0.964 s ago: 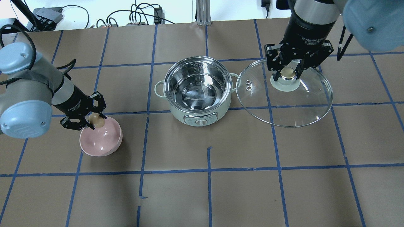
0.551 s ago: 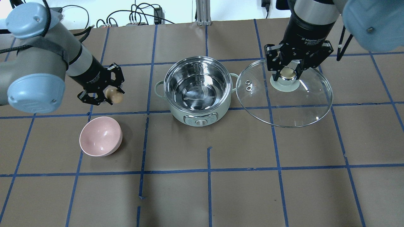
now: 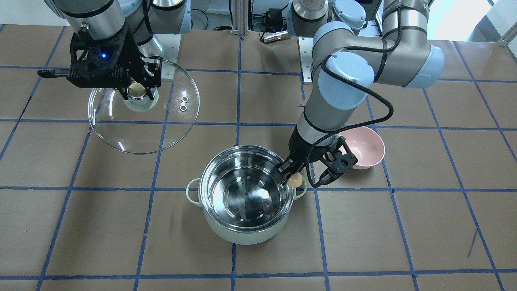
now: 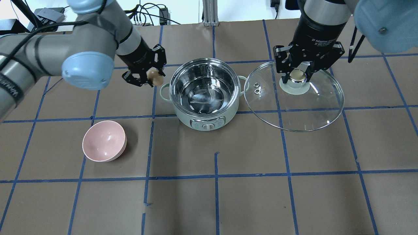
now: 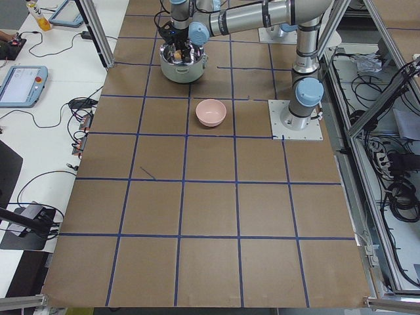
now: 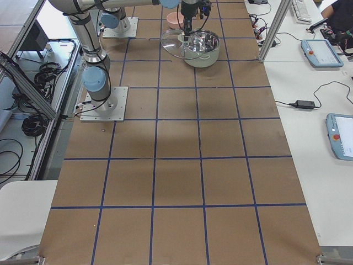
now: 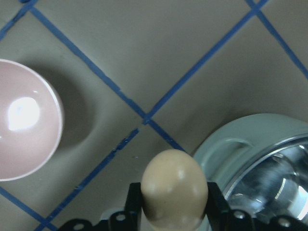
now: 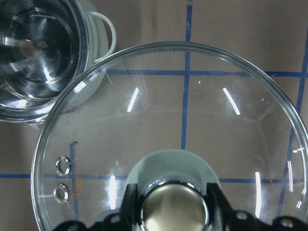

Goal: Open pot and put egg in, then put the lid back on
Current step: 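Lift the egg with the left gripper and carry it over the pot, then lower the egg into the pot, open the left gripper and withdraw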

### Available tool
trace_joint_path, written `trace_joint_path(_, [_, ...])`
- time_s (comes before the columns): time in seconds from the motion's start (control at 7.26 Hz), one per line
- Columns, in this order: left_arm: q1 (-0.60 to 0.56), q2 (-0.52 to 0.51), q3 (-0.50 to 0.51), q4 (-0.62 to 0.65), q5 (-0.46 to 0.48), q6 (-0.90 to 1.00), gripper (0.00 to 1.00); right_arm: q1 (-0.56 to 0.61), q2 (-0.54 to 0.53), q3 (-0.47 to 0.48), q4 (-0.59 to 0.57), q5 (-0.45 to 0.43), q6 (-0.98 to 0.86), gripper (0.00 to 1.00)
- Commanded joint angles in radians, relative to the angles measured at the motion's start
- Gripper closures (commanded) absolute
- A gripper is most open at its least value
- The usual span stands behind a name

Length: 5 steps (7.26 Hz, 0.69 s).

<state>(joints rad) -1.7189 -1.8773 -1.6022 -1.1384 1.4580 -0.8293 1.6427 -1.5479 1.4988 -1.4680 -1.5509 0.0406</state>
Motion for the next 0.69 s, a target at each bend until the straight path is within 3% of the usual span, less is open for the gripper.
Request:
trace_joint_path(0.0, [-0.031,-0.046,0.004,0.015,-0.022,-0.005,0.8,-0.001,0.0,0.0,-0.002,0.0,-0.001,0.74])
trace_joint_path(0.14, [-0.051,-0.049,0.001,0.02,-0.028,-0.002,0.65,-0.004,0.002,0.0,0.0,-0.002,-0.001,0.74])
trace_joint_path(0.41, [-0.057,-0.027,-0.021,0.034,-0.018,0.042,0.0,-0.004,0.002,0.0,0.0,-0.005,-0.002,0.74])
trace_joint_path(0.55, [-0.05,-0.008,-0.013,0.035,0.007,0.14,0.0,-0.007,0.002,0.001,0.002,-0.011,-0.002,0.74])
